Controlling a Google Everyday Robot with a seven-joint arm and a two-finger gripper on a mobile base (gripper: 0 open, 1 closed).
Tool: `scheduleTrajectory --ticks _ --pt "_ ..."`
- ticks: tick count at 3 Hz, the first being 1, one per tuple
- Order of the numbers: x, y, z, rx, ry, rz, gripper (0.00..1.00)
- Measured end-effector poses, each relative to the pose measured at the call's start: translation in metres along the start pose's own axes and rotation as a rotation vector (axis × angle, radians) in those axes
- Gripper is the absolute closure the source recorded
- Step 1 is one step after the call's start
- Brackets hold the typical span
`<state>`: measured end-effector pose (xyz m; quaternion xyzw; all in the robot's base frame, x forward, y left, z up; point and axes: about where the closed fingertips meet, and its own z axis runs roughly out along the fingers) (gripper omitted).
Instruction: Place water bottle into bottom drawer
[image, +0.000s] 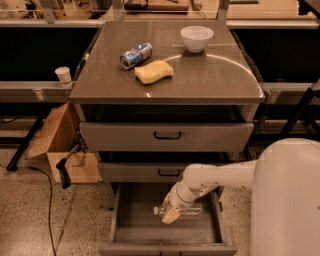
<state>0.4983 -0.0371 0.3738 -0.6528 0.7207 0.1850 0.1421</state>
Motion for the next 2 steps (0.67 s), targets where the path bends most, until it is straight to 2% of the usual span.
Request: scheduleTrajectory --ticks 1,2 --pt "0.014 -0.01 0.018 0.024 0.022 0.053 1.0" --pt "0.024 -0.017 0.032 0.023 0.053 0.088 1.0"
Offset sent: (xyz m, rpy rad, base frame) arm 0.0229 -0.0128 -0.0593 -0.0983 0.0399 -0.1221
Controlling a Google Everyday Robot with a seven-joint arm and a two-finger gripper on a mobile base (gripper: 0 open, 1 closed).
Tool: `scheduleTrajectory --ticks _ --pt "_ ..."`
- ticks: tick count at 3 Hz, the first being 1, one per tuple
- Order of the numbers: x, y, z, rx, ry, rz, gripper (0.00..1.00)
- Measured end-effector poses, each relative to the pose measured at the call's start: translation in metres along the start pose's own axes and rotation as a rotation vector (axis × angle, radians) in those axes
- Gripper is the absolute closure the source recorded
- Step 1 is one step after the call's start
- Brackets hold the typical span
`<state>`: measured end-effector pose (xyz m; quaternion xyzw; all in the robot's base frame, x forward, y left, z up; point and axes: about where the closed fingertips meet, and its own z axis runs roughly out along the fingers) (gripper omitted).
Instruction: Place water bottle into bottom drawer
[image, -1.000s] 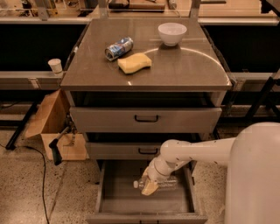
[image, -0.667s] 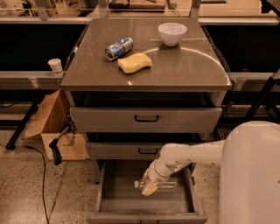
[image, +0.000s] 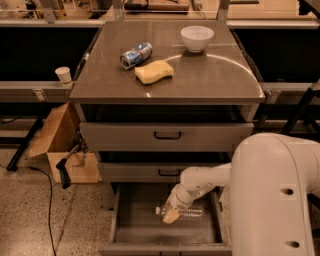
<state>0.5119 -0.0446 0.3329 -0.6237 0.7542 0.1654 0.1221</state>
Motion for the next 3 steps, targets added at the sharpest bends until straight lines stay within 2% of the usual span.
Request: scheduleTrajectory --ticks 3 --pt "0.013 -0.01 0.041 -0.043 0.083 0.012 1.0"
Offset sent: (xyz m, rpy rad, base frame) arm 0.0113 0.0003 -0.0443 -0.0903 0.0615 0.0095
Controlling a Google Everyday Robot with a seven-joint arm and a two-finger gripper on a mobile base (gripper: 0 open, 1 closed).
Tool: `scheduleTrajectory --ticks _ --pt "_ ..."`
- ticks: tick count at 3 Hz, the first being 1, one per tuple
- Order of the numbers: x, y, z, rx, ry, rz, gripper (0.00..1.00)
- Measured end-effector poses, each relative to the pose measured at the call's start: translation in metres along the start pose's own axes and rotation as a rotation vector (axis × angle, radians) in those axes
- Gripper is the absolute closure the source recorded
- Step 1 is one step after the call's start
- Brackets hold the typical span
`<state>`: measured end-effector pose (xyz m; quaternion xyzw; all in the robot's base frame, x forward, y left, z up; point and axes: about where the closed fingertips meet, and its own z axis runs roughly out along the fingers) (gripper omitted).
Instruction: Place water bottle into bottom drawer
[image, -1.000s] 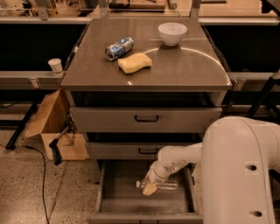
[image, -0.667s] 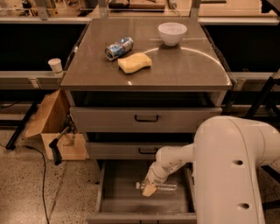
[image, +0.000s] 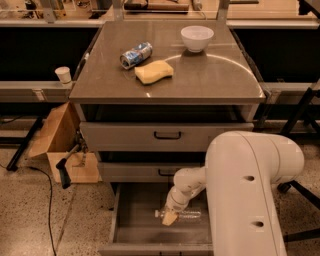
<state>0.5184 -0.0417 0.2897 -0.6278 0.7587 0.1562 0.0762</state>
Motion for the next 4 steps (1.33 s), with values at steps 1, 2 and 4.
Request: scheduleTrajectory --ticks 1,2,4 --pt "0.013 -0.006 0.008 -0.002 0.014 0.012 1.0" --pt "0.013 -0.005 0.008 -0.003 0.014 0.011 1.0" --pt "0.024 -0.015 0.021 0.031 -0.033 0.037 1.0"
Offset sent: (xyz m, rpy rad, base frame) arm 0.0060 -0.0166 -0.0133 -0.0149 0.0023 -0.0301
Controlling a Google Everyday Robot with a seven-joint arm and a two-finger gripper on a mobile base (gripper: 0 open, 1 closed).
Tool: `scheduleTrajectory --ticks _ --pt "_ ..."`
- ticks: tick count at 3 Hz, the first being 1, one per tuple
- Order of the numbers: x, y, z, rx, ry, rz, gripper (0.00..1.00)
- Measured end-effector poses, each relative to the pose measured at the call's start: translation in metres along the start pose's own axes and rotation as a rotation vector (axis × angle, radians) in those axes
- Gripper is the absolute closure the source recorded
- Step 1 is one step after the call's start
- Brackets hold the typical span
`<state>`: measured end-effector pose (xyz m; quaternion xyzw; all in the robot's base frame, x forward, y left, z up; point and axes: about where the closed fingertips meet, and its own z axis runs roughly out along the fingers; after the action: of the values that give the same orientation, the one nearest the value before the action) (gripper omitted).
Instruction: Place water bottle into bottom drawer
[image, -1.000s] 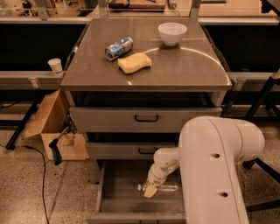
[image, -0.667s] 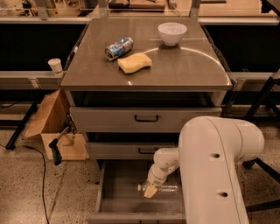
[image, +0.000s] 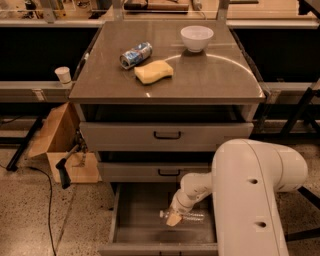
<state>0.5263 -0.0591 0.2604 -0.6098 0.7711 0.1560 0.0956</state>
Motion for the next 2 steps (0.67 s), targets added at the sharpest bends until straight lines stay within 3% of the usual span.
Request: scheduleTrajectory --ticks 2 --pt "0.026 -0.022 0.021 -0.053 -0.071 0.049 1.0"
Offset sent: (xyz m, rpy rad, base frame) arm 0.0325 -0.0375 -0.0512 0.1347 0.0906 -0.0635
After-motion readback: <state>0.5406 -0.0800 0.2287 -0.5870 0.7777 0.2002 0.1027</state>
